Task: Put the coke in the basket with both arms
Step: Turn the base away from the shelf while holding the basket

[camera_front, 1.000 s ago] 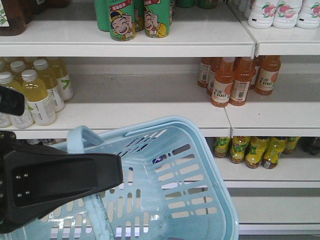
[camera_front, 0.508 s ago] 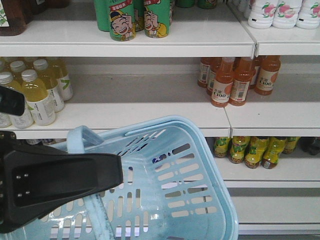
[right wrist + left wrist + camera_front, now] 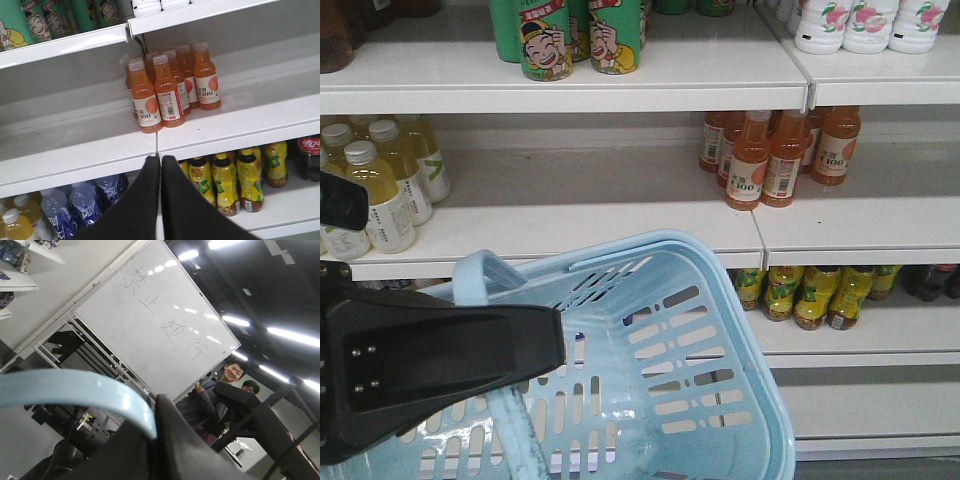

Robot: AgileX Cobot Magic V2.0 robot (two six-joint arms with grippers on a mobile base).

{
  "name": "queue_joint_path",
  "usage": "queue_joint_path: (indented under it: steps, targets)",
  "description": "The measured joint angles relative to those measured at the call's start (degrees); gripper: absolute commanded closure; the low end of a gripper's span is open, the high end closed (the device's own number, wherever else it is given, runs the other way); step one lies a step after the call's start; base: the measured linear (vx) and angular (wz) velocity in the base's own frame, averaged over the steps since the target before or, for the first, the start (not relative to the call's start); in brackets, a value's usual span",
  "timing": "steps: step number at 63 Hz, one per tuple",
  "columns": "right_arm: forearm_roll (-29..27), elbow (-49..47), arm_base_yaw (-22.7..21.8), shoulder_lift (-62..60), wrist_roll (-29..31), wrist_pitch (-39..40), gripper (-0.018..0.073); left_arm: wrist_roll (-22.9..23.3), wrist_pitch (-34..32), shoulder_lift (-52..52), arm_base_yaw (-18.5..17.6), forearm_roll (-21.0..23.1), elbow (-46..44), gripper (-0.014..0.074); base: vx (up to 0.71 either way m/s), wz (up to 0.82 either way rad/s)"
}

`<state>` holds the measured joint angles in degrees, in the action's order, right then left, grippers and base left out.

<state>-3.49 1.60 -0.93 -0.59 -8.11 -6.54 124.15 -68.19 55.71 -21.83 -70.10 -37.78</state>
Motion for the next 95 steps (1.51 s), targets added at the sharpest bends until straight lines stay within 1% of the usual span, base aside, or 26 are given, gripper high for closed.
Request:
queue_joint_path:
  steps: [24,95]
  targets:
    - [0.0,0.0,0.0,0.0,0.0,0.0,0.0564,0.0,0.0,0.0,0.0,0.0,0.0,0.0602,-0.04,-0.25]
    - [0.0,0.0,0.0,0.0,0.0,0.0,0.0564,0.0,0.0,0.0,0.0,0.0,0.0,0.0602,-0.06,-0.4]
